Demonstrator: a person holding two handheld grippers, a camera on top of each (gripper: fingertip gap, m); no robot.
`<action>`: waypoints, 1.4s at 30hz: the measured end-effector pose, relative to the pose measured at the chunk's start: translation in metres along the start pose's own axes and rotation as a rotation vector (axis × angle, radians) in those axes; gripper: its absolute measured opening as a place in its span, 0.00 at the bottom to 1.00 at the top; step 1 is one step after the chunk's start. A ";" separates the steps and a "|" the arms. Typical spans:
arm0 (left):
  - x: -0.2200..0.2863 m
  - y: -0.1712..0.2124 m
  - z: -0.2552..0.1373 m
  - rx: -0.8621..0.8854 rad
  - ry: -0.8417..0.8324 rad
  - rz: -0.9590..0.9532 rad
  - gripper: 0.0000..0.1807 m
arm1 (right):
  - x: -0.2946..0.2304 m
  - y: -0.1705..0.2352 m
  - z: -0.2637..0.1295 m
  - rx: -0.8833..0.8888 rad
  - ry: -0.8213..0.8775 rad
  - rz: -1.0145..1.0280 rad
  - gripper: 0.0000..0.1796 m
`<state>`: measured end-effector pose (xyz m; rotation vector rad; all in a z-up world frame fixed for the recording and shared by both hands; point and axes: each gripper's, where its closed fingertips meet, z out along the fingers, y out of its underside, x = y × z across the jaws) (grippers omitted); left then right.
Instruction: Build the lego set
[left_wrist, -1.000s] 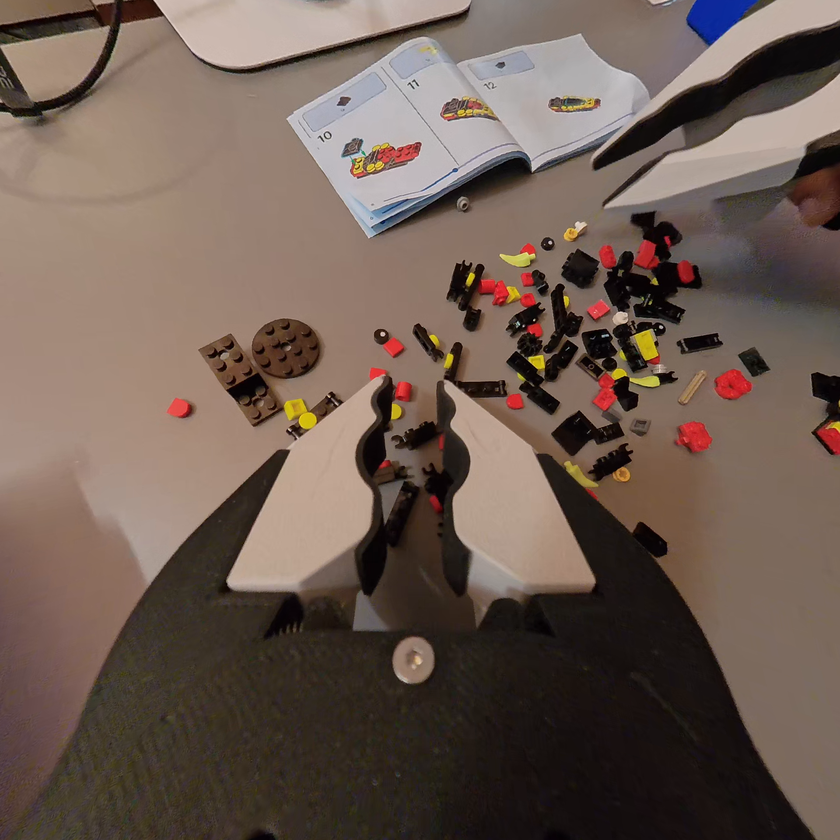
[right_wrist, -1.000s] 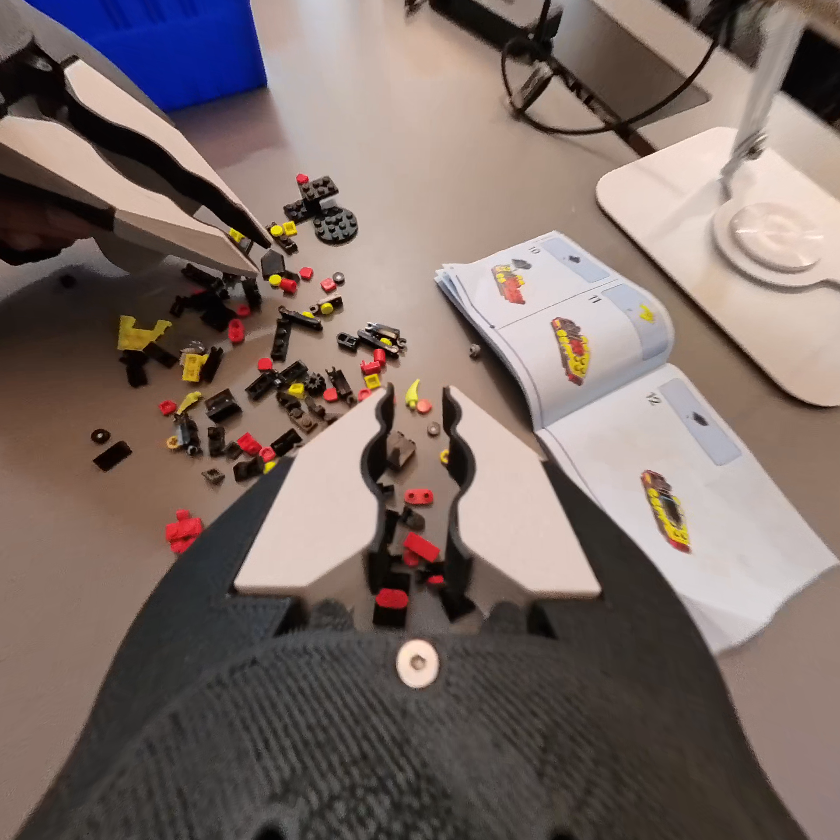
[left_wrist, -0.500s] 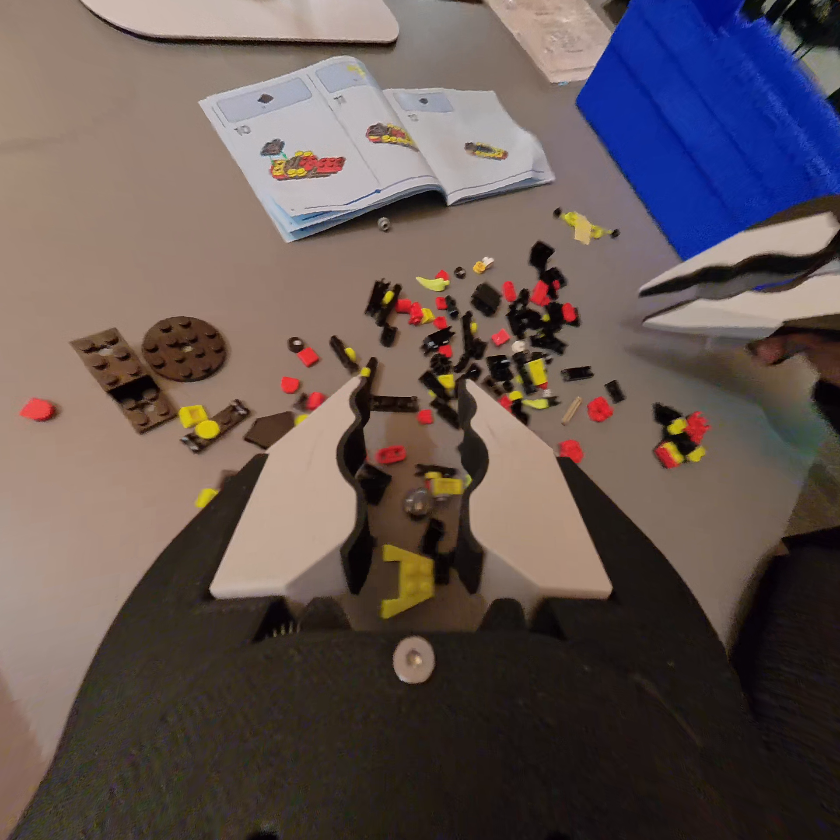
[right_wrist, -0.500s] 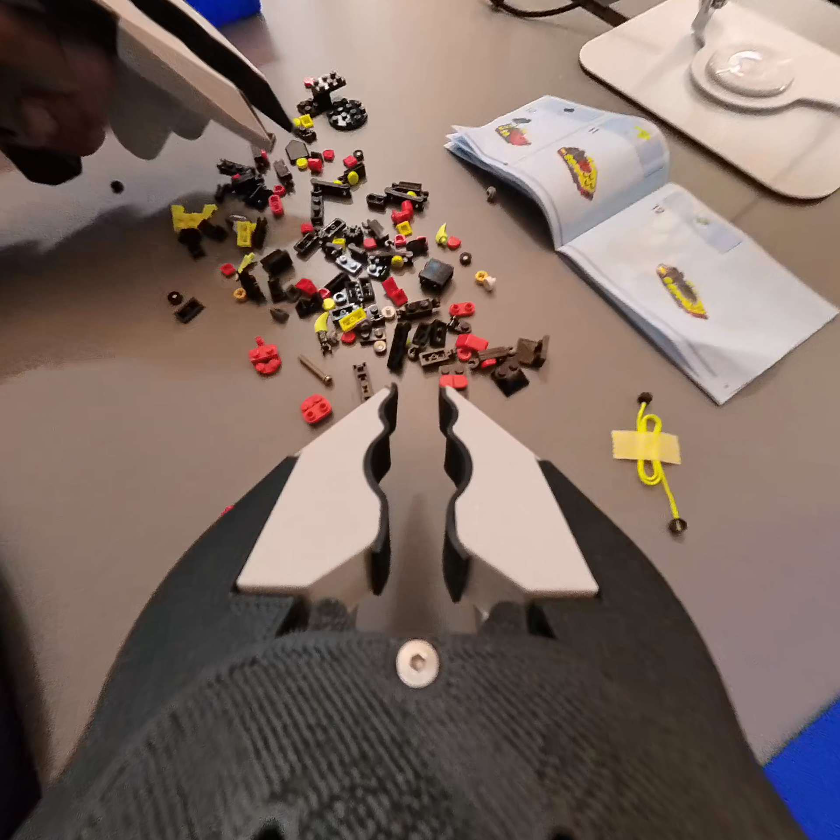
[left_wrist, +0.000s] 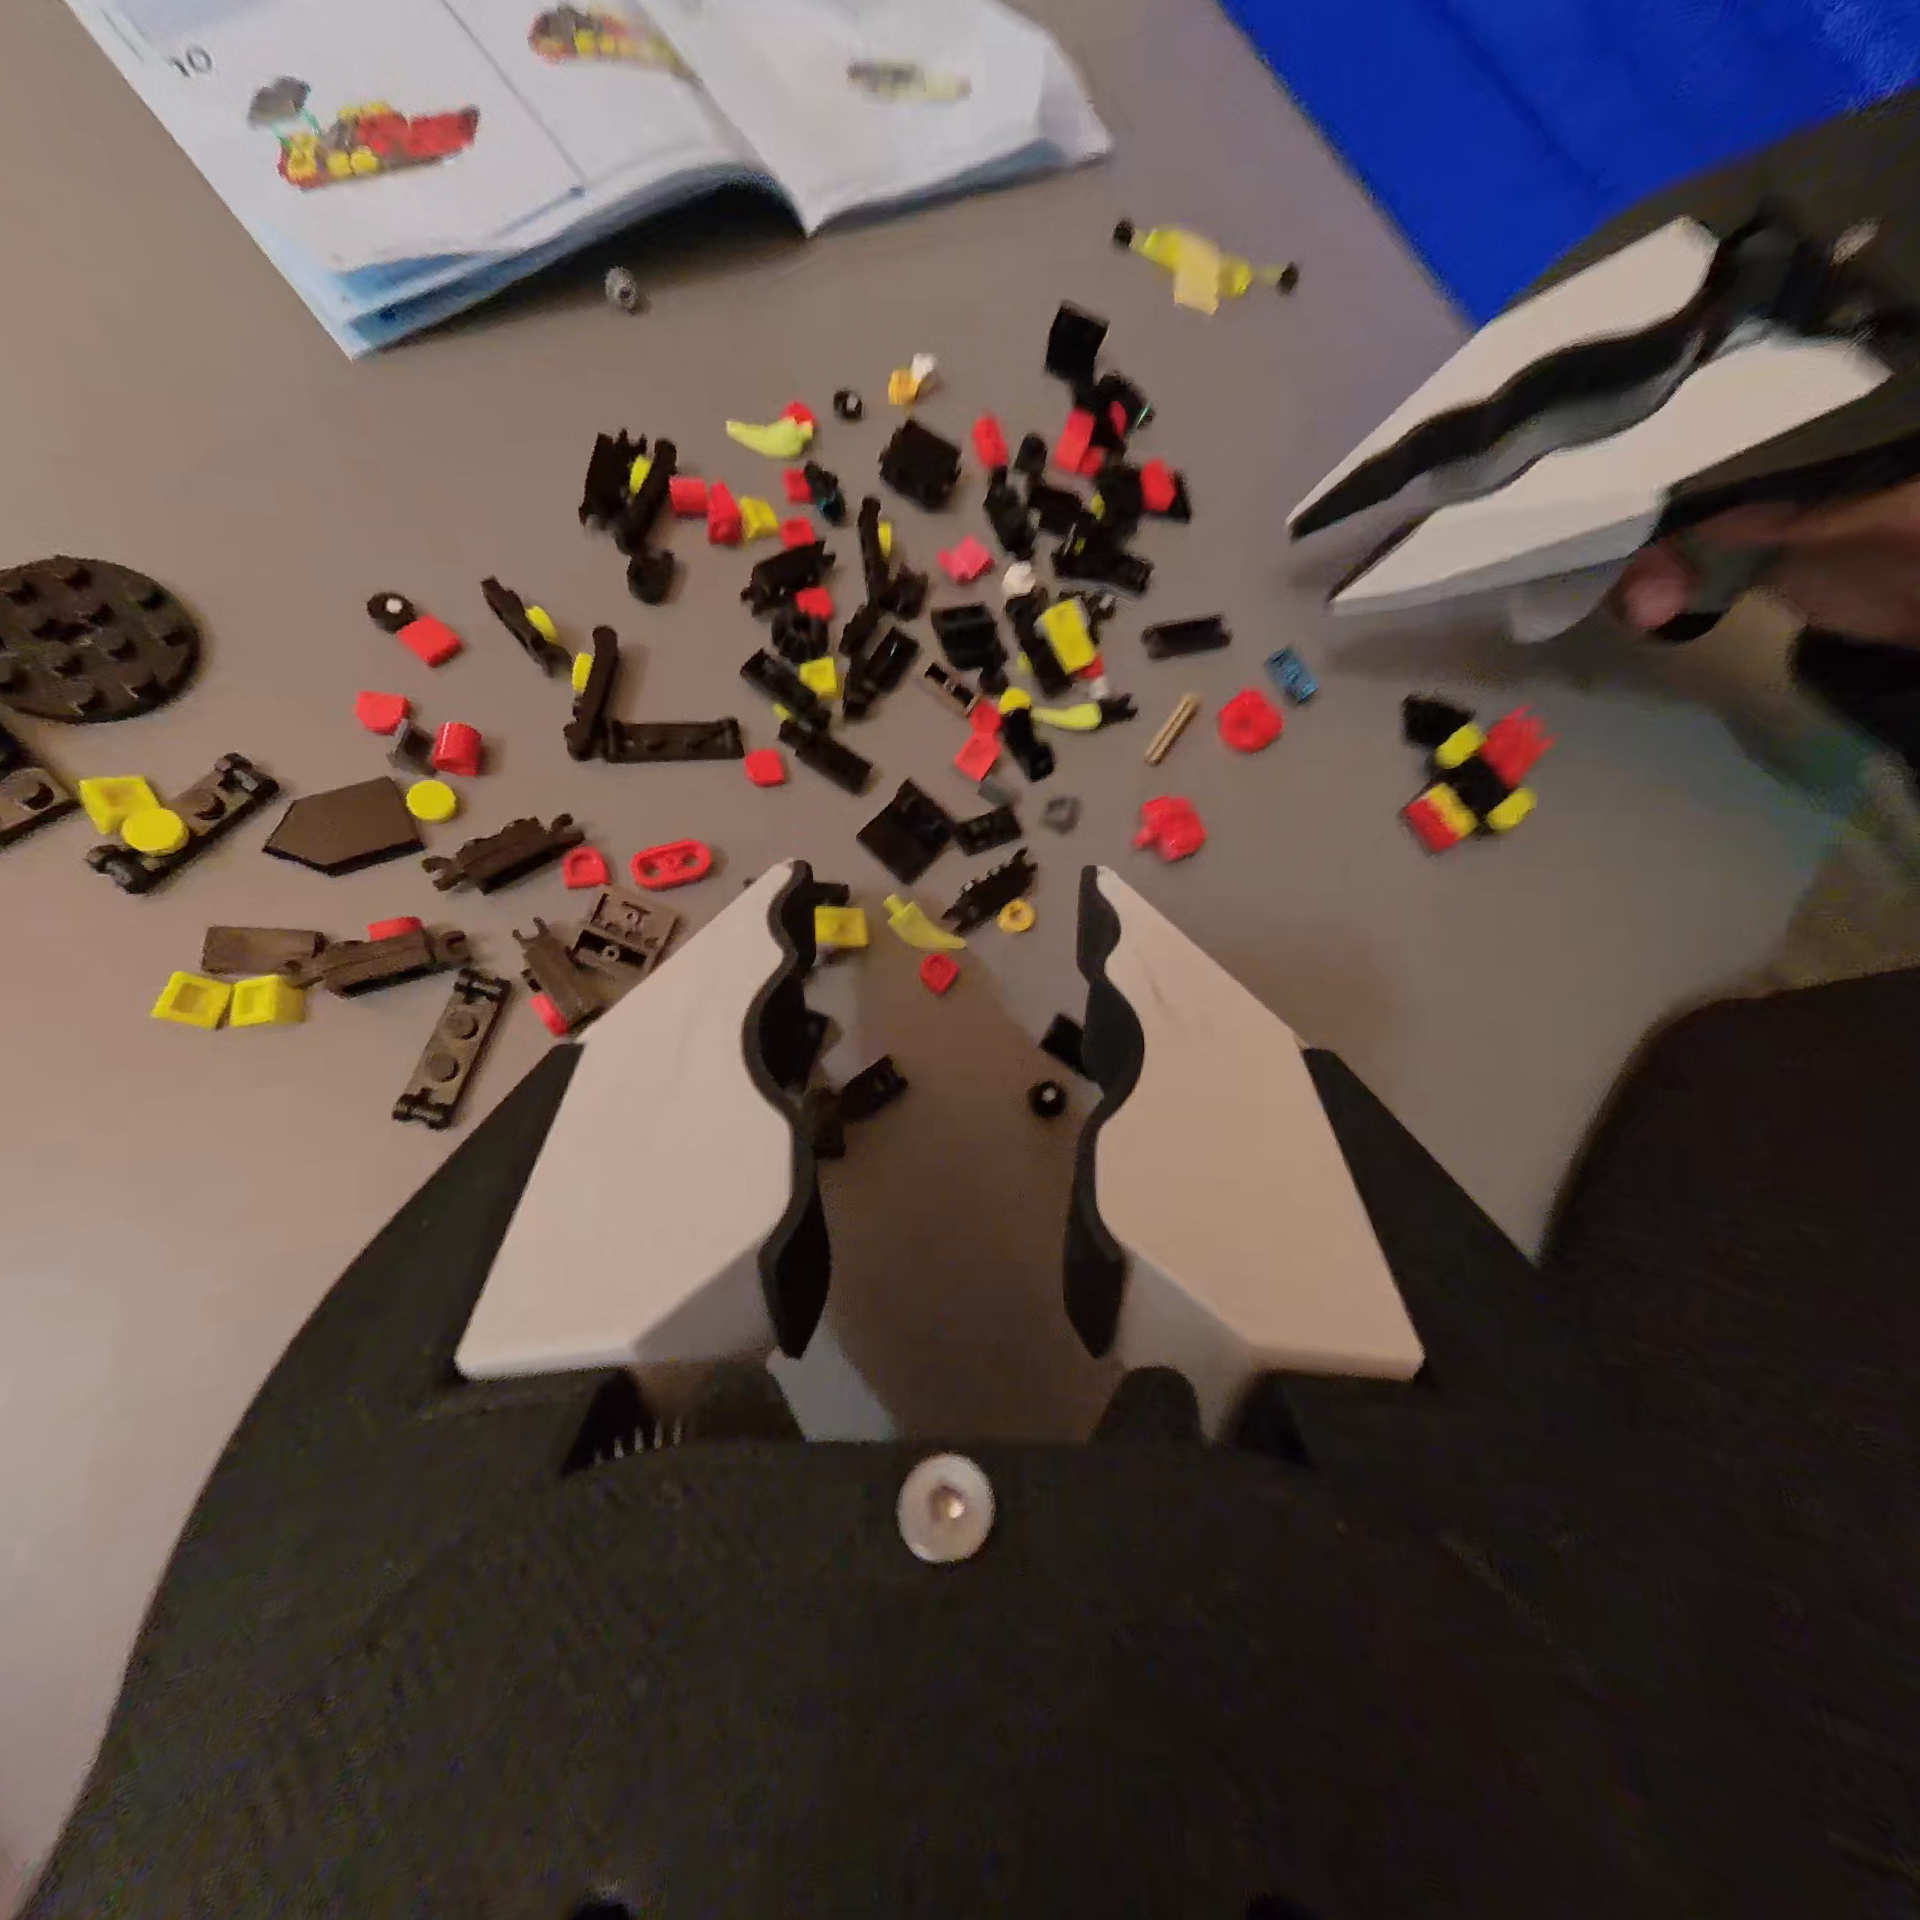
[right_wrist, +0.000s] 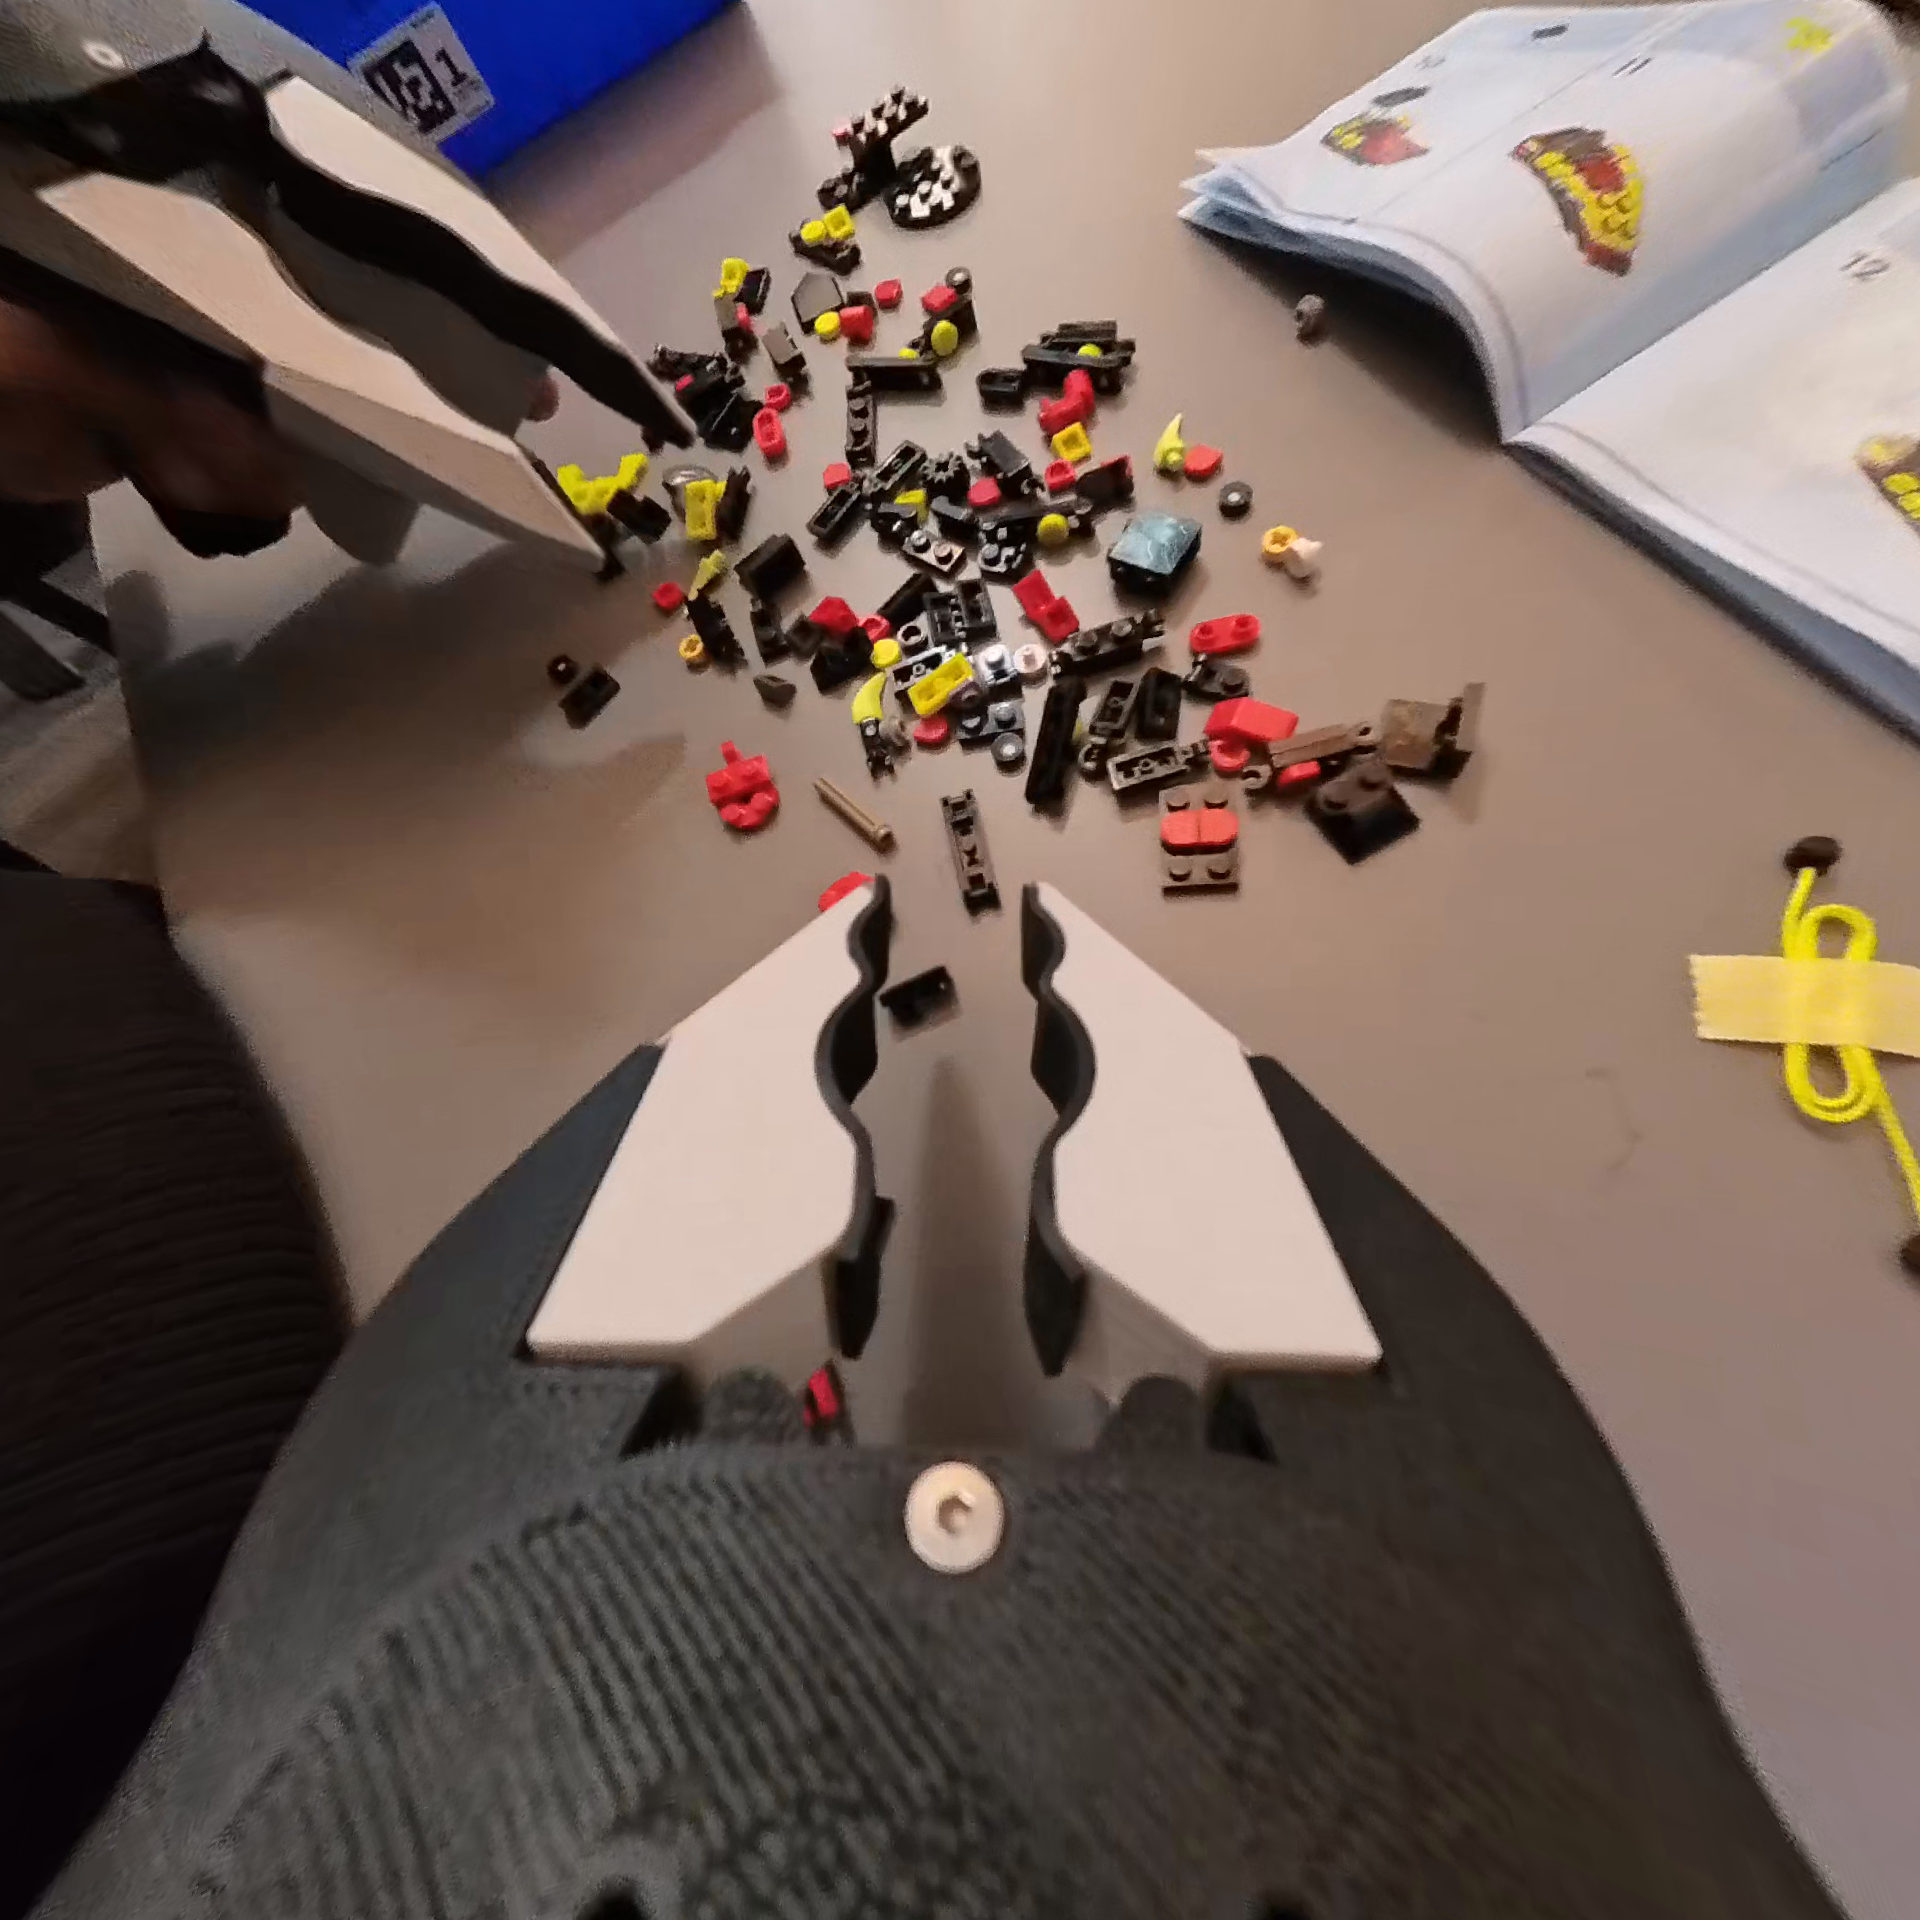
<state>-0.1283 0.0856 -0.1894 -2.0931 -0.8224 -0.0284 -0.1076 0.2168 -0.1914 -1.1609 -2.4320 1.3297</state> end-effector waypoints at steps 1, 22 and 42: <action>-0.003 0.006 0.002 -0.034 -0.032 0.034 0.27 | 0.000 0.002 0.002 -0.011 0.004 -0.008 0.13; -0.011 -0.018 -0.002 0.117 -0.006 -0.025 0.23 | 0.030 0.002 0.004 0.009 0.086 -0.016 0.15; -0.010 -0.022 0.001 0.147 0.088 -0.141 0.23 | 0.048 0.006 0.000 0.012 0.123 0.007 0.15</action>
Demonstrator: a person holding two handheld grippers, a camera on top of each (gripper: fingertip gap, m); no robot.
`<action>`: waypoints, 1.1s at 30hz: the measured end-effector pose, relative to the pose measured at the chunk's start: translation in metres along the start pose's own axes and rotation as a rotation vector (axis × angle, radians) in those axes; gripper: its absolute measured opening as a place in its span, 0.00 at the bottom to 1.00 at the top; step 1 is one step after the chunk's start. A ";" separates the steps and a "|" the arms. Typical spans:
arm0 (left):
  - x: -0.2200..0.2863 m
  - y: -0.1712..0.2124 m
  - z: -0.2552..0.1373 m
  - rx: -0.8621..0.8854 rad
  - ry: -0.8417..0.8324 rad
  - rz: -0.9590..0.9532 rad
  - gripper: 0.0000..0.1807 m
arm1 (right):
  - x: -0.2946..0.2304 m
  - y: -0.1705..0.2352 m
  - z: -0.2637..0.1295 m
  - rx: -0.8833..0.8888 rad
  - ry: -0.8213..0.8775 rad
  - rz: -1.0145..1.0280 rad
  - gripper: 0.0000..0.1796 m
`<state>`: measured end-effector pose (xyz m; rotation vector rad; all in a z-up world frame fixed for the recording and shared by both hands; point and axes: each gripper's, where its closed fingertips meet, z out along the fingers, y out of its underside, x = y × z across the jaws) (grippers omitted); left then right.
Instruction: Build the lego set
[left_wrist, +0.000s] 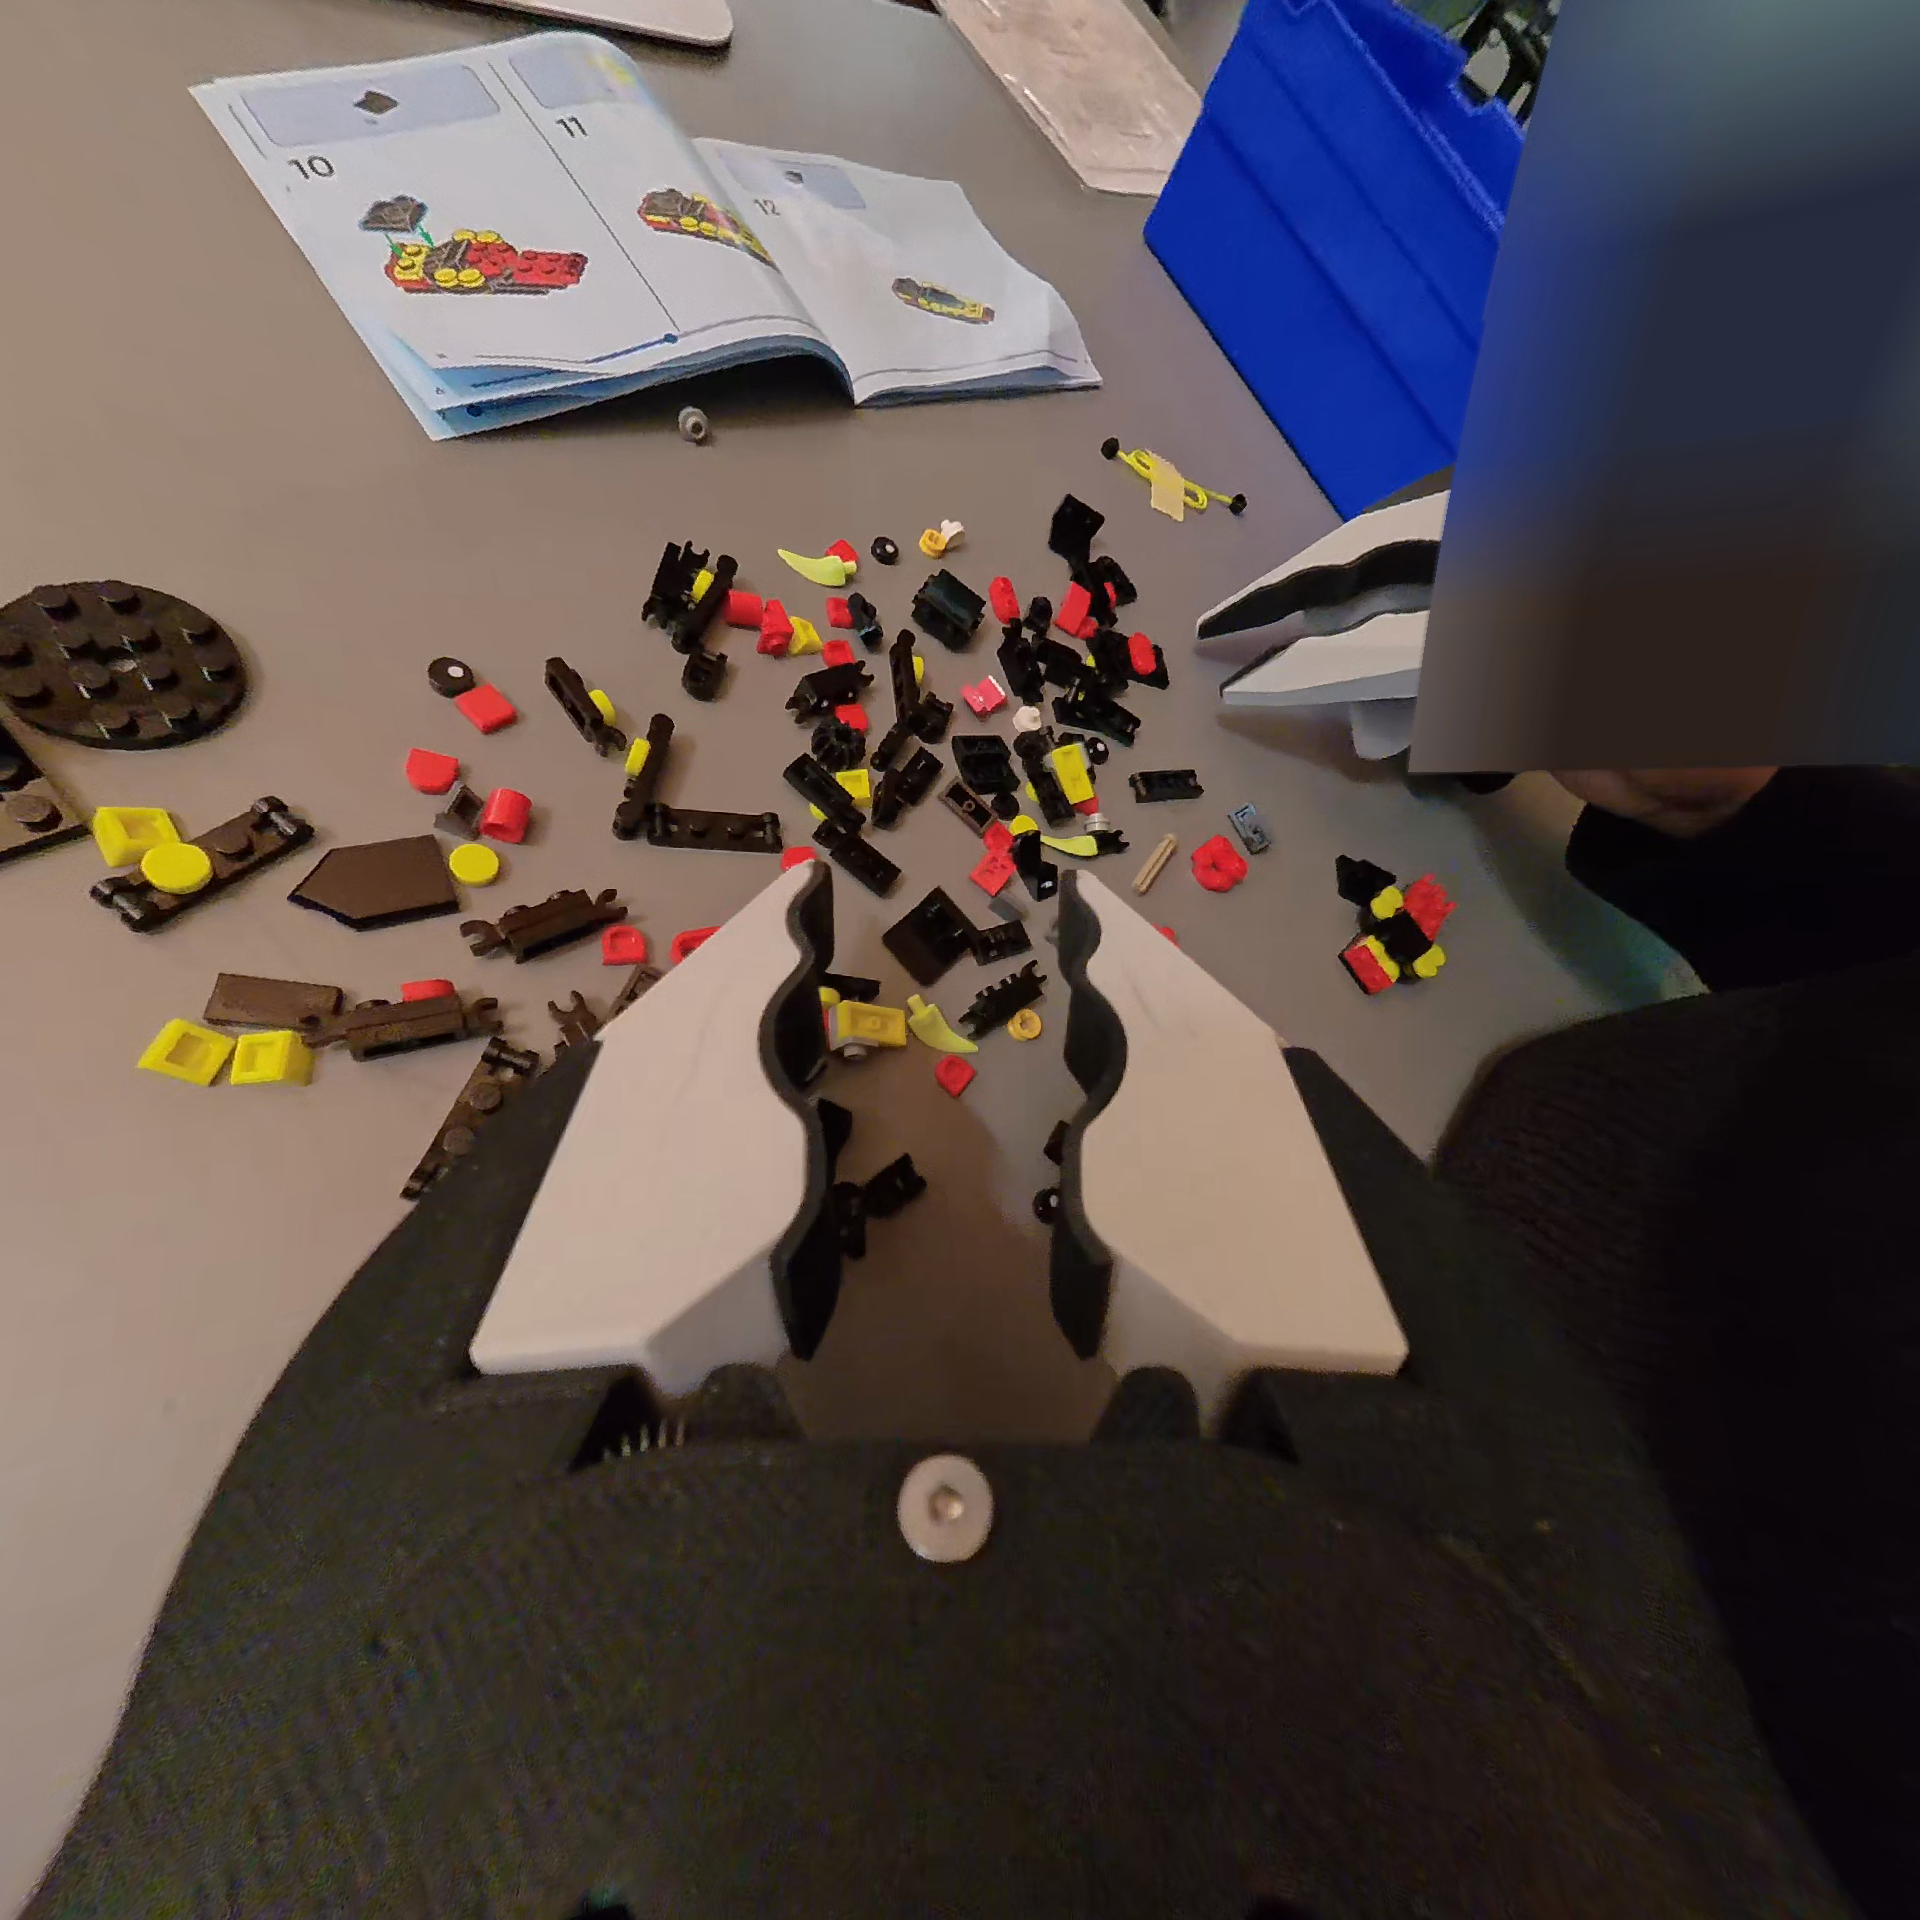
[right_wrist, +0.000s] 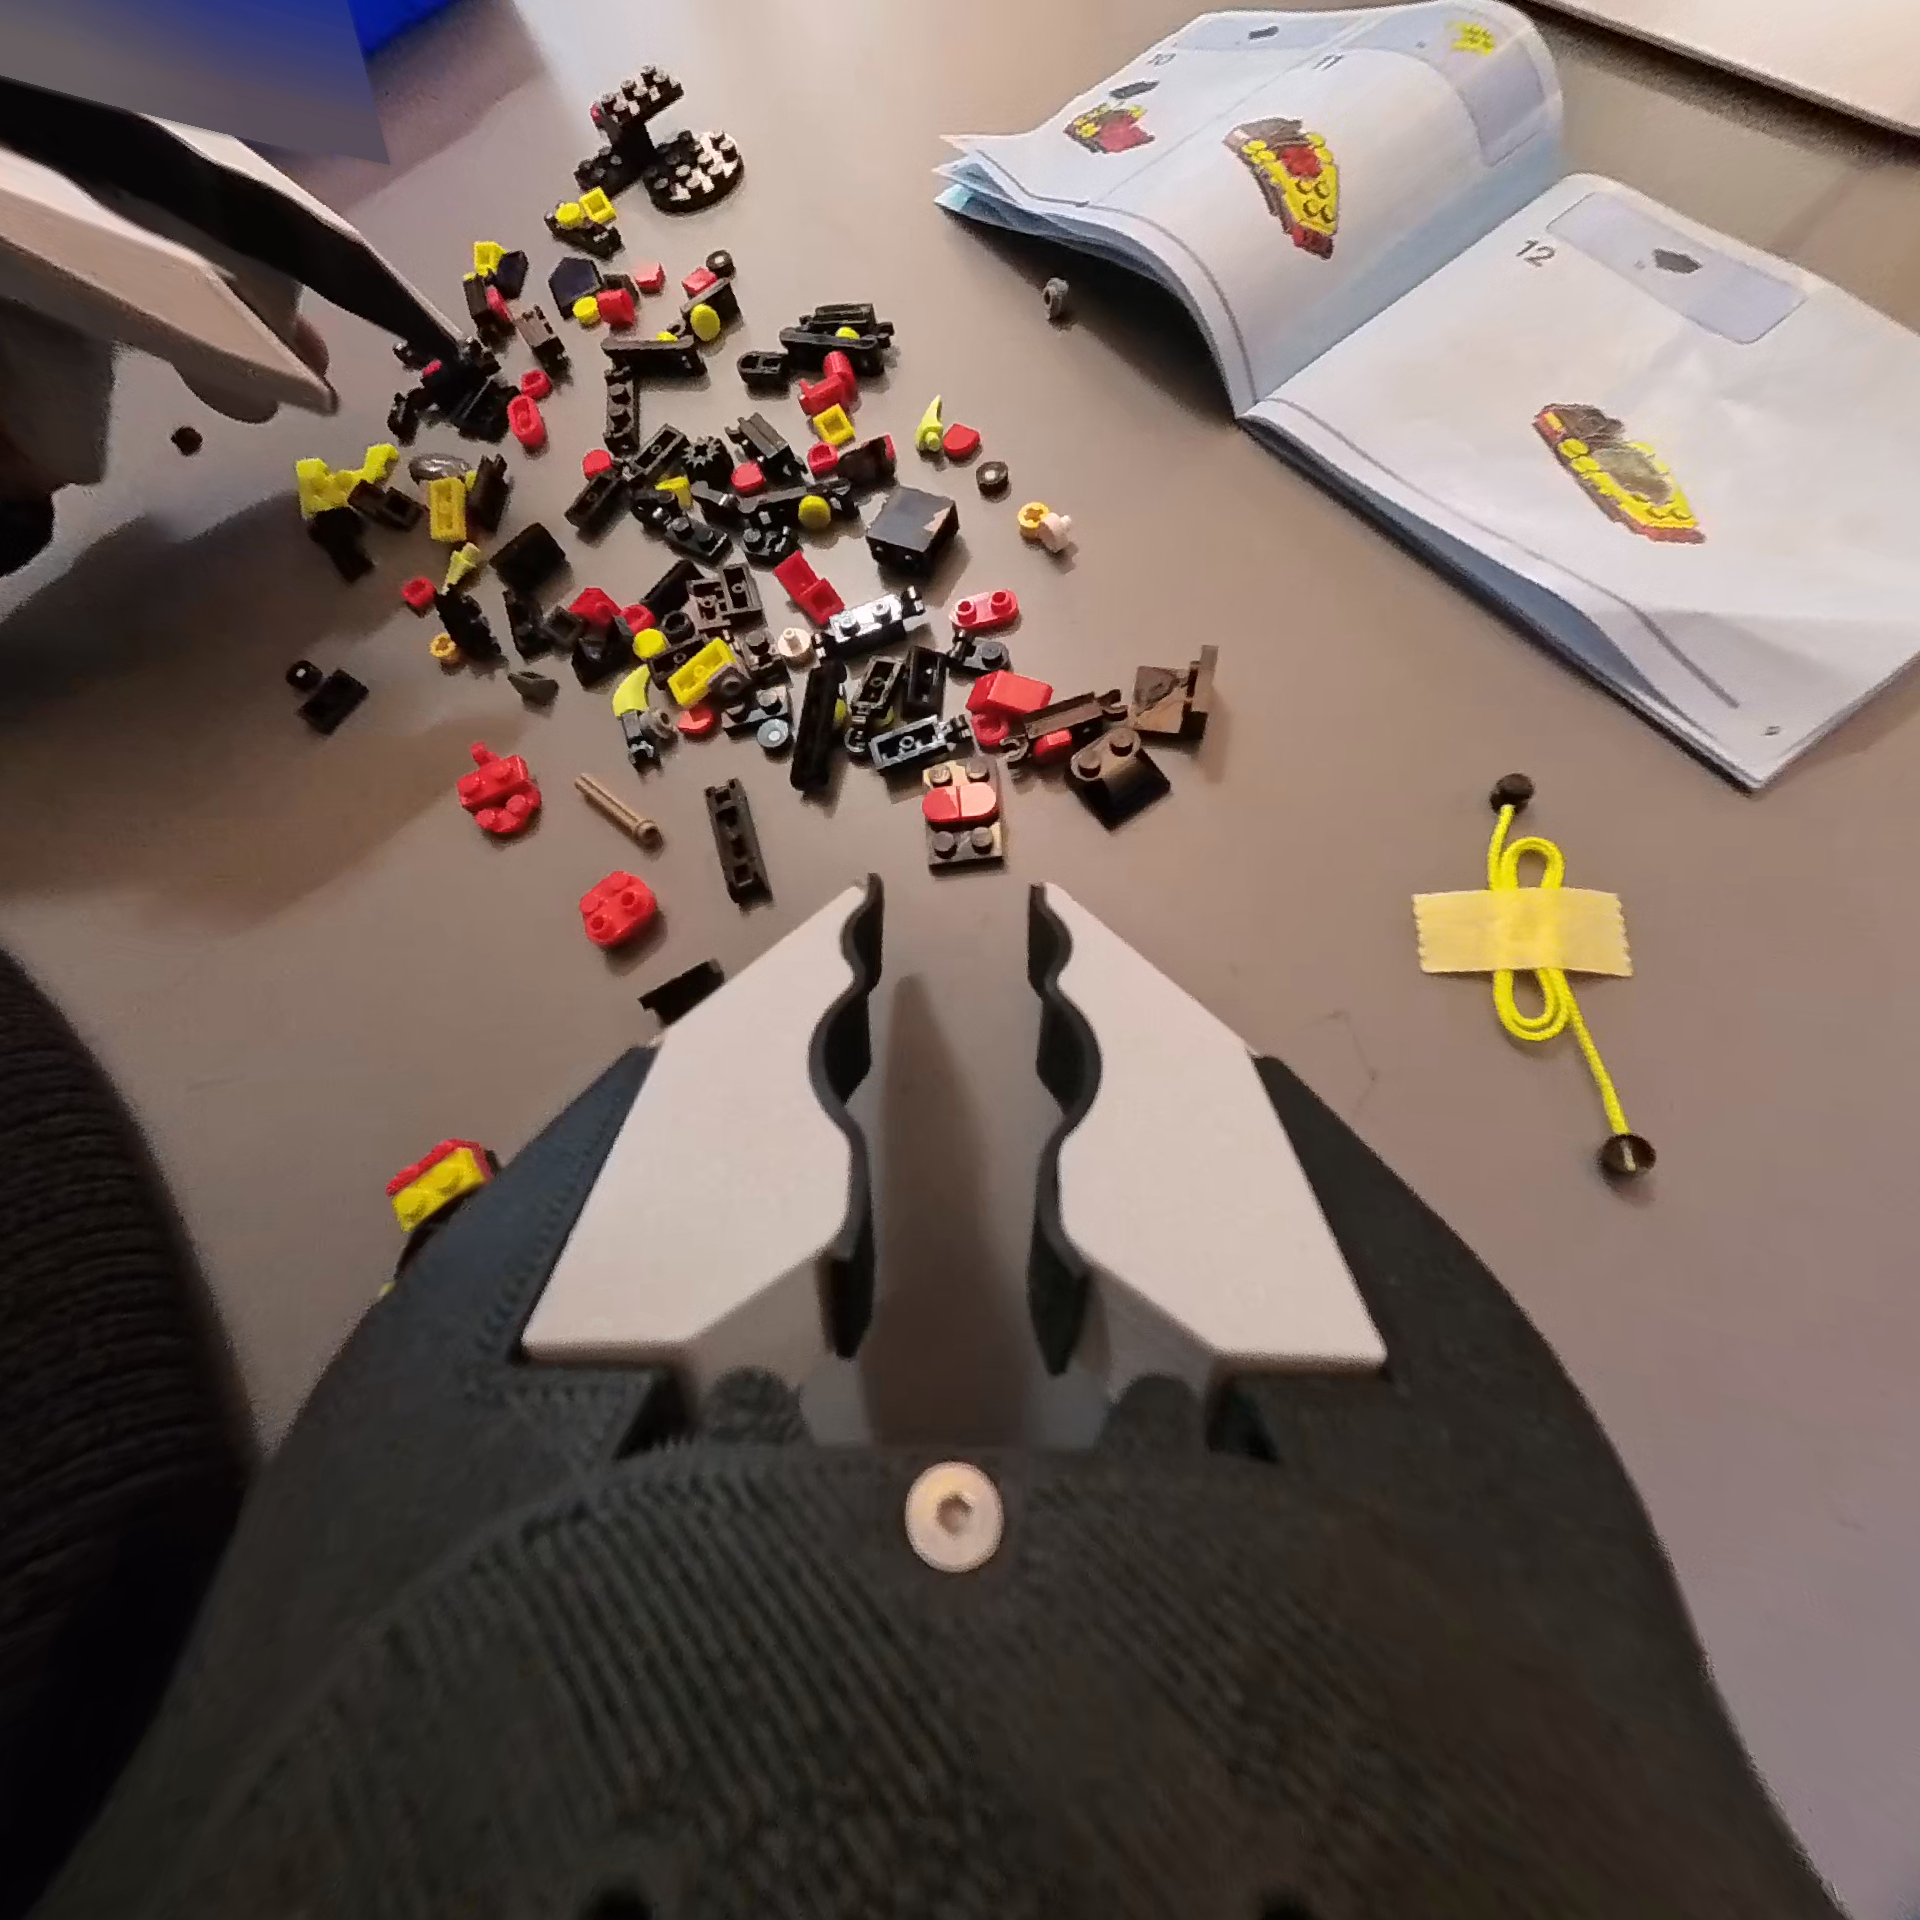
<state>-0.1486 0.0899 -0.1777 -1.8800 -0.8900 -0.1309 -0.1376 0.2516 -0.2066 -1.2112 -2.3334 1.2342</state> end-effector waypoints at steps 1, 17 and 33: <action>0.001 -0.001 0.000 0.008 0.011 -0.010 0.23 | 0.001 0.000 0.000 0.002 0.004 0.000 0.14; 0.002 -0.006 -0.002 0.045 0.122 -0.161 0.23 | 0.013 -0.004 -0.001 0.025 0.035 0.009 0.14; -0.001 -0.005 0.000 0.042 0.135 -0.197 0.24 | 0.008 -0.002 0.001 0.012 -0.005 0.002 0.16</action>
